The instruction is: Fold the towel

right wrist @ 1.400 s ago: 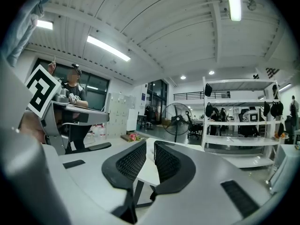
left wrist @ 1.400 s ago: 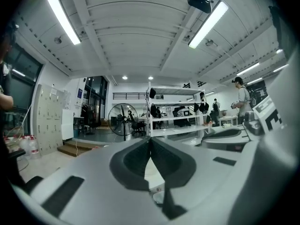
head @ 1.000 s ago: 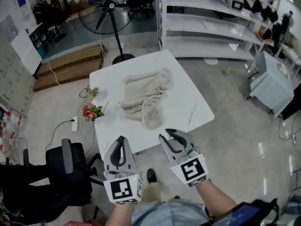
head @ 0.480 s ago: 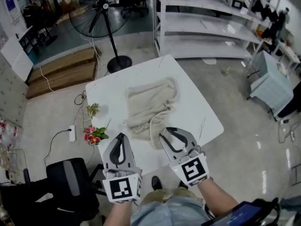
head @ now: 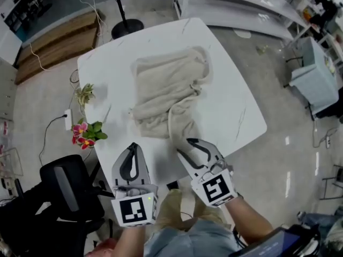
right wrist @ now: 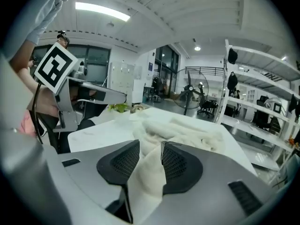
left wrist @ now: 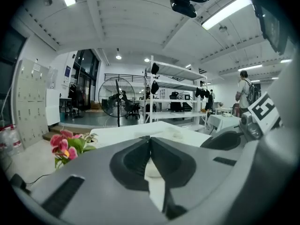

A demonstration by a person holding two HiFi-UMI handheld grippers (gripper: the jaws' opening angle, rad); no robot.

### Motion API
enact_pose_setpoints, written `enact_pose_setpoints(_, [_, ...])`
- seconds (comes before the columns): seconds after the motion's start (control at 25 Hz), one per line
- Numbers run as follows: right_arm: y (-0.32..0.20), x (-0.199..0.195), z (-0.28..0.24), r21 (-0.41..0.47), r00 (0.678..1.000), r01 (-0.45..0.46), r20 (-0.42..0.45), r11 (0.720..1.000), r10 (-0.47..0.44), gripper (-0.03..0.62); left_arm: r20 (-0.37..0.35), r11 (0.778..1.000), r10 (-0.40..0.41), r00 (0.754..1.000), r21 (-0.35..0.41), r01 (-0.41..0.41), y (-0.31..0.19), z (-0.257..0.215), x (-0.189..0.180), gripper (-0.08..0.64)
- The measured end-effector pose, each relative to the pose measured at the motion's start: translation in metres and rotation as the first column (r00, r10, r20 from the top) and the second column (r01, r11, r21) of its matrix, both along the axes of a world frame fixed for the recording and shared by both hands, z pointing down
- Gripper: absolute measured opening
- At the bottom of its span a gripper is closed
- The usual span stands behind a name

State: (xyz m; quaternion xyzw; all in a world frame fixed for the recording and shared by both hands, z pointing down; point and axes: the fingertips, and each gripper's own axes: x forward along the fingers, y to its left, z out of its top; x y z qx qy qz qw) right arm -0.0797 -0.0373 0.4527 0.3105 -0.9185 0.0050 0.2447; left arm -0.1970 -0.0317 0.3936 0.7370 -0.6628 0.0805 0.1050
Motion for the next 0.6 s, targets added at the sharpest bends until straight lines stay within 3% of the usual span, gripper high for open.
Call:
enact_pose_setpoints(0.28, [0.015,0.004,0.090,-0.136,0.991,0.027,-0.129,0.990,-0.045,0.195,-0.017,0.994,-0.033,0.999,-0.103,0.031,0.016,0.056,-0.007,0.008])
enact_pose_setpoints(0.36, [0.010,0.006,0.097,-0.113,0.979,0.022,-0.198,0.993,-0.044,0.146,-0.019,0.994,-0.035,0.999,-0.107,0.033,0.015,0.062,-0.007,0.008])
enact_pose_setpoints(0.4, [0.008,0.007,0.099,-0.102,0.974,0.017,-0.223,0.995,-0.040,0.087,-0.020,0.994,-0.036,0.999,-0.107,0.034,0.015,0.063,-0.007,0.008])
enact_pose_setpoints(0.48, [0.004,0.007,0.098,-0.114,0.979,0.000,-0.203,0.993,-0.024,0.047,-0.019,0.993,-0.042,0.999,-0.107,0.040,0.015,0.064,-0.008,0.008])
enact_pose_setpoints(0.6, [-0.003,0.013,0.071,-0.164,0.998,-0.027,-0.056,0.986,0.018,0.043,-0.006,0.995,-0.042,0.999,-0.092,0.042,0.013,0.057,-0.004,0.008])
